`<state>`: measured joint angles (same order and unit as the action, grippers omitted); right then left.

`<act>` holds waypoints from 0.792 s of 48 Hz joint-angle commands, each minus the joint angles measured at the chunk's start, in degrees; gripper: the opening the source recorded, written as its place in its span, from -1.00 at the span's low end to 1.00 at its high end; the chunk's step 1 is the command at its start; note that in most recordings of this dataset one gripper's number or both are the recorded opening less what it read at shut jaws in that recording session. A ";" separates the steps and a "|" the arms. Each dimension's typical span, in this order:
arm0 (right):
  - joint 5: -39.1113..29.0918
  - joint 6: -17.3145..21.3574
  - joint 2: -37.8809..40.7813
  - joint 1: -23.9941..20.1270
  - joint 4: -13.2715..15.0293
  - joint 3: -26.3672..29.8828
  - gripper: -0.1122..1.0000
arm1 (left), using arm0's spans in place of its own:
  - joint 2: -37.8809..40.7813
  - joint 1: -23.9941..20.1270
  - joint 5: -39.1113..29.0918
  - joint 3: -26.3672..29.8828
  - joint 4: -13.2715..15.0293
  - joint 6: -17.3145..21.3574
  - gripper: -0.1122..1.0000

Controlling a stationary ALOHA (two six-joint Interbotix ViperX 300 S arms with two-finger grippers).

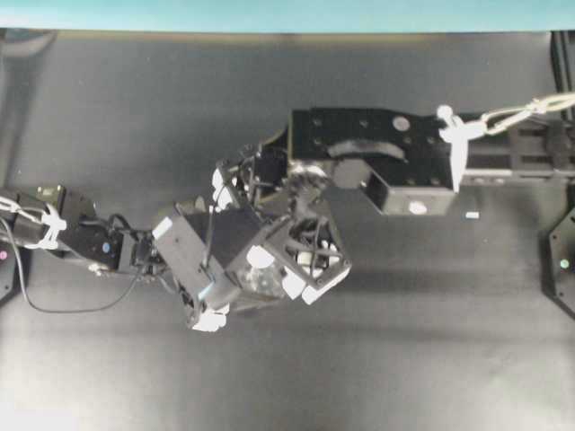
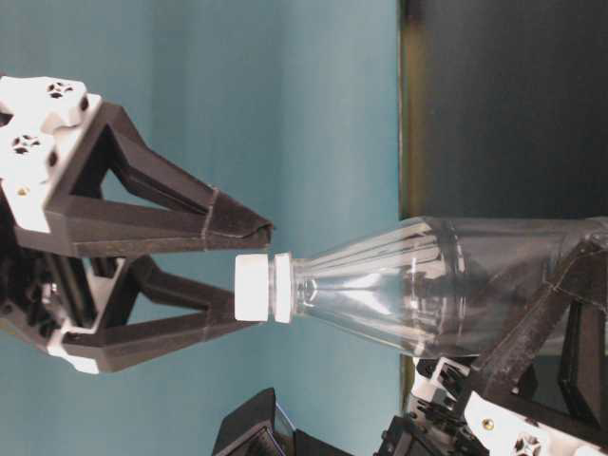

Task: Open the bottle cap by holding the bottle with the left arm and twisting the cap with the right arm.
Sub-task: 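Open the right gripper and rotate back to regrip the cap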

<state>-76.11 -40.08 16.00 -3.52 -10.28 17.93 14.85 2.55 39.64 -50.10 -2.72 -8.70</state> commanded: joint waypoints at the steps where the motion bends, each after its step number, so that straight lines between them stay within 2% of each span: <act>1: 0.44 -0.09 -2.81 0.00 0.26 -0.18 0.63 | 0.79 -0.35 -0.70 -0.53 0.09 -0.35 0.68; 7: 0.35 1.14 -5.62 -0.09 1.93 -0.70 0.63 | 0.79 -0.44 -0.70 -0.53 0.09 -0.35 0.68; 10: 0.70 3.96 -7.03 0.09 4.22 -0.62 0.63 | 0.79 -0.44 -0.70 -0.53 0.09 -0.35 0.68; 13: 0.70 8.53 -8.09 0.26 7.03 -0.44 0.63 | 0.79 -0.44 -0.79 -0.53 0.09 -0.35 0.68; 15: 1.05 12.74 -8.53 0.26 8.70 0.00 0.63 | 0.79 -0.44 -0.88 -0.53 0.09 -0.35 0.68; 16: 1.23 16.35 -8.79 0.35 9.58 0.26 0.64 | 0.79 -0.44 -0.88 -0.53 0.09 -0.35 0.68; 18: 0.97 21.45 -8.79 0.44 10.02 0.70 0.64 | 0.88 -0.44 -0.97 -0.53 0.09 -0.44 0.68; 22: -0.35 33.75 -8.61 0.79 10.02 2.11 0.64 | 0.79 -0.44 -1.05 -0.53 0.09 -0.53 0.68; 29: -7.12 58.62 -6.42 0.88 9.23 7.21 0.63 | 0.79 -0.44 -1.05 -0.35 0.18 -1.49 0.68; 34: -11.51 67.76 -4.48 0.35 8.09 10.20 0.64 | 0.79 -0.44 -1.05 -0.44 0.09 -2.72 0.68; 38: -12.13 73.74 -2.72 0.00 7.12 12.39 0.64 | 0.79 -0.44 -1.05 -0.44 0.09 -2.90 0.68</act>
<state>-87.63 29.09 12.66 -3.16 -2.29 27.42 14.85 2.29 39.55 -50.10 -2.72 -11.07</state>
